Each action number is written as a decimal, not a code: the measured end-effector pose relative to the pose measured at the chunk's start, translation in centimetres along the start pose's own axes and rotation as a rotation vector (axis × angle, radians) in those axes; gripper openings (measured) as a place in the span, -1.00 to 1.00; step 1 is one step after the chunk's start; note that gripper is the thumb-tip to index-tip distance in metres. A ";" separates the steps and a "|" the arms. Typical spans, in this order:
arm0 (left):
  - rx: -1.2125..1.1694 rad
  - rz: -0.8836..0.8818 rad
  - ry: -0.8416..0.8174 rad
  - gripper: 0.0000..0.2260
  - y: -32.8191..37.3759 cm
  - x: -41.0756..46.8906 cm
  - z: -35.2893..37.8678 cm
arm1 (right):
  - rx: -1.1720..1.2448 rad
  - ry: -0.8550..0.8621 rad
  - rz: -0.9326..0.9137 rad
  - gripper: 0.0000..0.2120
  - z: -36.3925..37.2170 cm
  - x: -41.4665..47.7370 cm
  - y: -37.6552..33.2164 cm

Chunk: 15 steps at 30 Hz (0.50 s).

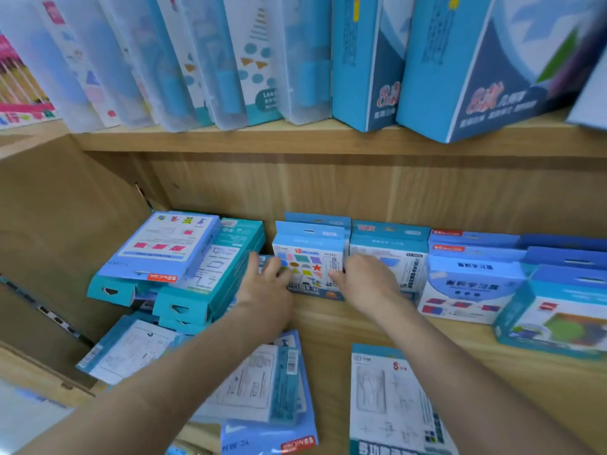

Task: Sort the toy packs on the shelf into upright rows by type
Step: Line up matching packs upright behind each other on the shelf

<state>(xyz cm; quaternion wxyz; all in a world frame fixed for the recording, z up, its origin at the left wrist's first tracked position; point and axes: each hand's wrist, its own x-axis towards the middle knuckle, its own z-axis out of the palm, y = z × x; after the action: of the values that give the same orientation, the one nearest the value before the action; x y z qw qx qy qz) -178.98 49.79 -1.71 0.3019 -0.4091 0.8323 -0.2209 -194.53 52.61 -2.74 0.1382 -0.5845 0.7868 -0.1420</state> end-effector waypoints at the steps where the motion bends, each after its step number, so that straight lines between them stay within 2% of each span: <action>1: -0.012 -0.009 -0.002 -0.62 -0.1 -0.1 -0.4 | 0.017 -0.016 -0.011 -0.71 -0.2 -0.4 0.6; 3: -0.074 -0.035 0.035 -0.66 0.0 -0.7 -1.4 | 0.054 -0.032 -0.029 -0.74 -1.2 -2.1 2.2; 6: -0.201 -0.040 0.164 -0.72 1.1 -2.0 -2.2 | 0.171 -0.085 -0.010 -0.66 -3.0 -6.0 5.5; 8: -0.443 0.009 0.250 -0.73 2.5 -3.3 -2.8 | 0.180 -0.142 -0.005 -0.61 -3.3 -8.7 7.7; 11: -0.842 0.211 0.212 -0.53 5.2 -5.9 -4.4 | 0.082 -0.285 -0.090 -0.42 -2.3 -12.4 10.3; 13: -0.887 0.348 0.117 -0.33 7.9 -8.2 -4.9 | 0.085 -0.355 -0.136 -0.29 -1.3 -14.3 11.3; 15: -0.835 0.373 0.023 -0.15 11.1 -9.8 -4.4 | 0.168 -0.333 -0.132 -0.23 -0.1 -15.5 12.2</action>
<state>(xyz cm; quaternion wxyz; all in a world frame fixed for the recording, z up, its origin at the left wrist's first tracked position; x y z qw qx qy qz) -183.34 64.65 -2.20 0.1366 -0.3364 0.9127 0.1873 -200.98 70.87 -6.50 0.3050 -0.6366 0.6985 -0.1172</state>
